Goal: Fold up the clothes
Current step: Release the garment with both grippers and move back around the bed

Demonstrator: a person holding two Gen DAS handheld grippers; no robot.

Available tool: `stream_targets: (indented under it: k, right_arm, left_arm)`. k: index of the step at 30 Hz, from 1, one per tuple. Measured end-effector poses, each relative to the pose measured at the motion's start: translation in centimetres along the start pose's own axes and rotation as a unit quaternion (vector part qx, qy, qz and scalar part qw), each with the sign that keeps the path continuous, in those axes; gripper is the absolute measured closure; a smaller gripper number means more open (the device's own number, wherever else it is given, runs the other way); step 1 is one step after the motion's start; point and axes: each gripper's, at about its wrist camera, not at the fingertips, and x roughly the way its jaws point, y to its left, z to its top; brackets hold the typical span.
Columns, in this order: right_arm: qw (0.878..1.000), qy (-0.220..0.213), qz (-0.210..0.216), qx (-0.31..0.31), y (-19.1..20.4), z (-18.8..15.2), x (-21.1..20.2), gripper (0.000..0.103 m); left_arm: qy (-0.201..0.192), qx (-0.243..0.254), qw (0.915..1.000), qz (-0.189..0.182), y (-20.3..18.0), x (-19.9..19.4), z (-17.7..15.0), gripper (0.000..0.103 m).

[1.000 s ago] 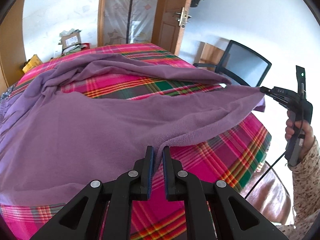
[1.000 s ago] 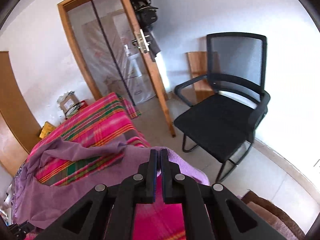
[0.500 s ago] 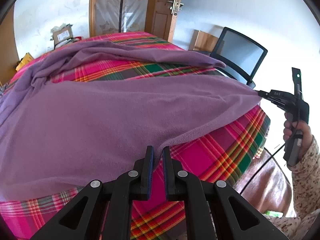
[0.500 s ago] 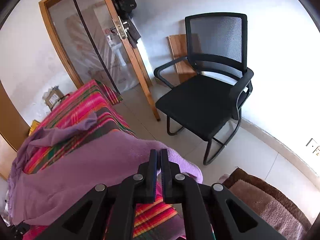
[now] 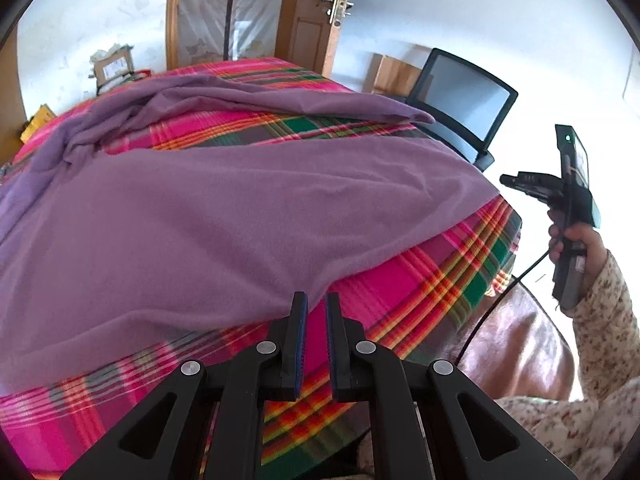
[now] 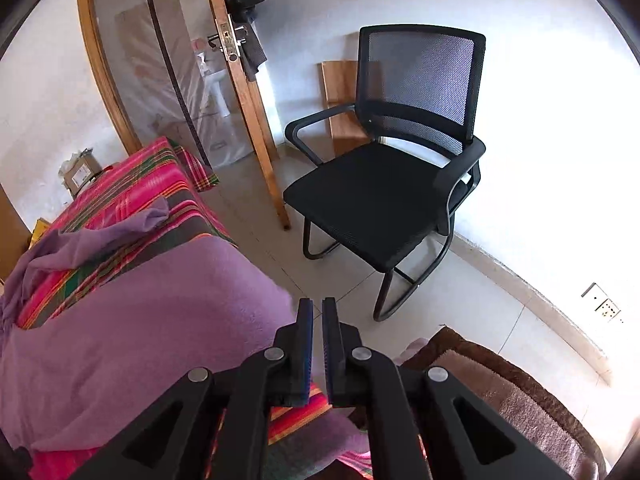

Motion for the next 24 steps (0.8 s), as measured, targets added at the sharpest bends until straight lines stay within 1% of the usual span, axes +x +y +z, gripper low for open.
stream_targets:
  k: [1,2,3,5,6,7,8,9,10,11,12,13,14,15,17,19,20,21,24]
  right_arm:
    - [1.000,-0.003,0.006,-0.006,0.5,0.0,-0.3,0.098]
    - [1.000,-0.006,0.016,-0.013,1.1,-0.1,-0.5,0.098]
    - [0.999,-0.009,0.025,-0.021,1.8,-0.1,-0.8,0.097]
    - [0.997,-0.015,0.065,-0.046,3.7,-0.4,-1.5,0.097]
    - [0.994,-0.017,0.091,-0.064,4.8,-0.6,-1.8,0.097]
    - [0.989,-0.018,0.120,-0.084,6.0,-0.8,-2.2,0.093]
    - [0.982,-0.015,0.155,-0.108,7.5,-1.2,-2.6,0.090]
    - [0.972,-0.011,0.192,-0.135,9.1,-1.6,-3.0,0.084]
    - [0.960,-0.006,0.226,-0.164,10.8,-2.0,-3.4,0.080]
    - [0.947,-0.003,0.257,-0.195,12.5,-2.6,-3.9,0.078]
    - [0.933,-0.001,0.282,-0.225,14.1,-3.3,-4.3,0.073]
    - [0.918,0.002,0.304,-0.253,15.6,-4.0,-4.8,0.070]
    - [0.899,0.005,0.330,-0.288,17.3,-4.9,-5.4,0.068]
    - [0.884,0.007,0.345,-0.315,18.5,-5.6,-5.8,0.067]
    - [0.856,0.009,0.367,-0.365,20.7,-7.2,-6.6,0.066]
    - [0.830,0.013,0.384,-0.404,22.4,-8.4,-7.2,0.065]
    - [0.820,0.016,0.391,-0.419,23.2,-9.0,-7.3,0.065]
    - [0.812,0.020,0.397,-0.429,23.9,-9.4,-7.3,0.065]
    - [0.791,0.034,0.411,-0.451,25.9,-10.5,-7.2,0.065]
  left_arm:
    - [-0.003,-0.004,1.0000,0.005,0.5,-0.5,-0.2,0.092]
    - [-0.005,-0.010,0.9999,0.009,1.0,-0.9,-0.4,0.087]
    - [-0.009,-0.026,0.9994,0.019,2.1,-1.6,-0.6,0.082]
    - [-0.020,-0.063,0.9970,0.041,4.4,-3.0,-1.0,0.079]
    - [-0.028,-0.086,0.9944,0.054,5.8,-3.9,-1.3,0.077]
    - [-0.036,-0.112,0.9905,0.070,7.4,-4.8,-1.6,0.076]
    - [-0.042,-0.148,0.9839,0.090,9.5,-5.9,-2.0,0.074]
    - [-0.045,-0.179,0.9771,0.106,11.3,-6.7,-2.4,0.072]
    - [-0.046,-0.207,0.9700,0.120,12.8,-7.4,-2.7,0.072]
    - [-0.048,-0.235,0.9618,0.131,14.4,-8.2,-3.1,0.069]
    - [-0.050,-0.264,0.9525,0.143,16.1,-8.9,-3.5,0.067]
    - [-0.052,-0.287,0.9437,0.157,17.3,-9.6,-3.9,0.066]
    - [-0.053,-0.307,0.9347,0.172,18.4,-10.3,-4.2,0.066]
    - [-0.053,-0.318,0.9294,0.179,19.1,-10.6,-4.5,0.065]
    - [-0.051,-0.335,0.9216,0.189,20.2,-10.9,-5.0,0.064]
    - [-0.049,-0.352,0.9134,0.198,21.2,-11.2,-5.6,0.063]
    - [-0.048,-0.361,0.9092,0.203,21.7,-11.3,-5.8,0.062]
    - [-0.047,-0.369,0.9049,0.207,22.3,-11.5,-6.1,0.062]
    - [-0.044,-0.394,0.8912,0.221,23.9,-11.9,-6.9,0.061]
